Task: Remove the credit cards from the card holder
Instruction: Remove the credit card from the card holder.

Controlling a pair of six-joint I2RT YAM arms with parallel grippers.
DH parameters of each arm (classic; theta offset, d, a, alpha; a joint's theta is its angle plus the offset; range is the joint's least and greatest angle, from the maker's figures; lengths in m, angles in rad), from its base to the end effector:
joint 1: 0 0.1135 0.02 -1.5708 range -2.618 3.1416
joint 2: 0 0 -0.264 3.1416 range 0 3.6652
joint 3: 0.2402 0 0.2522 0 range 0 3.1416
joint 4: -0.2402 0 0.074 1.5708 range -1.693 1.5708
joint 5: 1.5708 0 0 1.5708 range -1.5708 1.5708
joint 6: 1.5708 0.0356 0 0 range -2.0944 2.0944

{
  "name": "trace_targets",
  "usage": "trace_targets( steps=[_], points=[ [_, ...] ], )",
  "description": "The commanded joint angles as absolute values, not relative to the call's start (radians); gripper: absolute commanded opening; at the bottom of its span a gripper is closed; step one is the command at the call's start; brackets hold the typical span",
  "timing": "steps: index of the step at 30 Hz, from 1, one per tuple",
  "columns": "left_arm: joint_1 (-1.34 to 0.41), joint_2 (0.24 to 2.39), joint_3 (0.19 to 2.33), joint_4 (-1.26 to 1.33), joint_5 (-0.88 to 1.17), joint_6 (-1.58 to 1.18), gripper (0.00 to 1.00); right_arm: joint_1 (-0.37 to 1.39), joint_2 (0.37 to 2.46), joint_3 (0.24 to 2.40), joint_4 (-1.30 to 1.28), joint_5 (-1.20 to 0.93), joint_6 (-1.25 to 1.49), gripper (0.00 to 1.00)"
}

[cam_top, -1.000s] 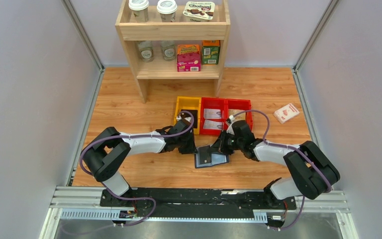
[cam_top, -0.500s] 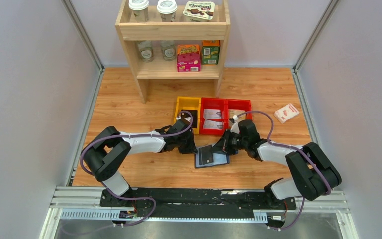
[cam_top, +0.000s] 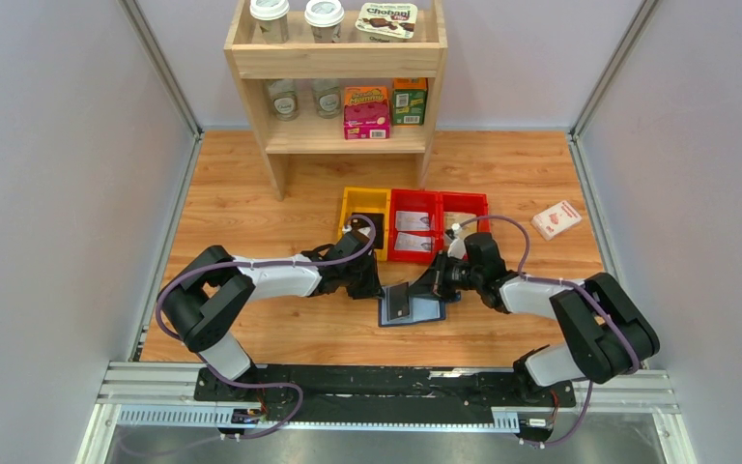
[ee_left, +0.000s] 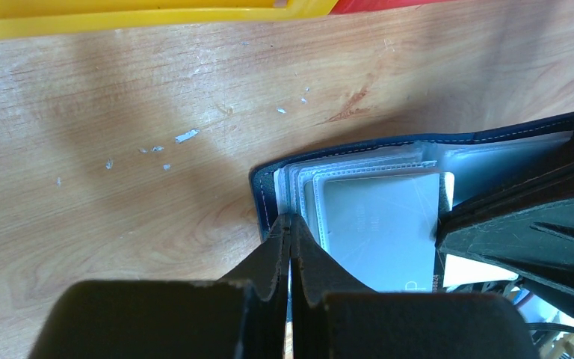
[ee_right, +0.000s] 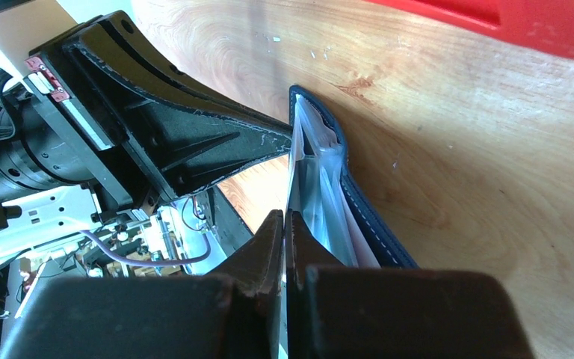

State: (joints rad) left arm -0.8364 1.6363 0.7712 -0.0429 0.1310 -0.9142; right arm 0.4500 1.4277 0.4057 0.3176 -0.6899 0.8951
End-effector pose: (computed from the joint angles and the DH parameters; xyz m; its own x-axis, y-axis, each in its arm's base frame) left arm 0.2037 -0.2325 0.1432 -0.9480 -0.1218 -0.2940 0.0637 0.8326 -0.5502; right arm 0.2050 0.1242 0.1314 -0.9672 0.2012 -0.1550 -0.0280 0.5222 0.8523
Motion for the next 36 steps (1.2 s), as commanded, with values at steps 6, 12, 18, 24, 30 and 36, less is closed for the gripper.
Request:
trace_targets(
  steps=[6,12,18,24,30,36],
  points=[
    [-0.838,1.658,0.755,-0.055,0.12,-0.904,0.0,0.428,1.411,0.406,0.315,-0.709,0.885,0.0],
    [-0.836,1.66,0.755,-0.052,0.121,-0.904,0.0,0.381,1.355,0.413,0.184,-0.707,0.83,0.0],
    [-0.838,1.658,0.755,-0.054,0.121,-0.902,0.0,0.339,1.341,0.394,0.141,-0.716,0.805,0.0],
    [-0.838,1.655,0.758,-0.046,0.129,-0.893,0.0,0.307,1.316,0.376,0.127,-0.726,0.795,0.0],
    [-0.838,1.64,0.752,-0.006,0.175,-0.851,0.0,0.302,1.29,0.4,0.066,-0.678,0.761,0.0],
    [-0.845,1.582,0.753,0.071,0.221,-0.83,0.11,0.327,1.328,0.396,0.139,-0.693,0.788,0.0]
  ],
)
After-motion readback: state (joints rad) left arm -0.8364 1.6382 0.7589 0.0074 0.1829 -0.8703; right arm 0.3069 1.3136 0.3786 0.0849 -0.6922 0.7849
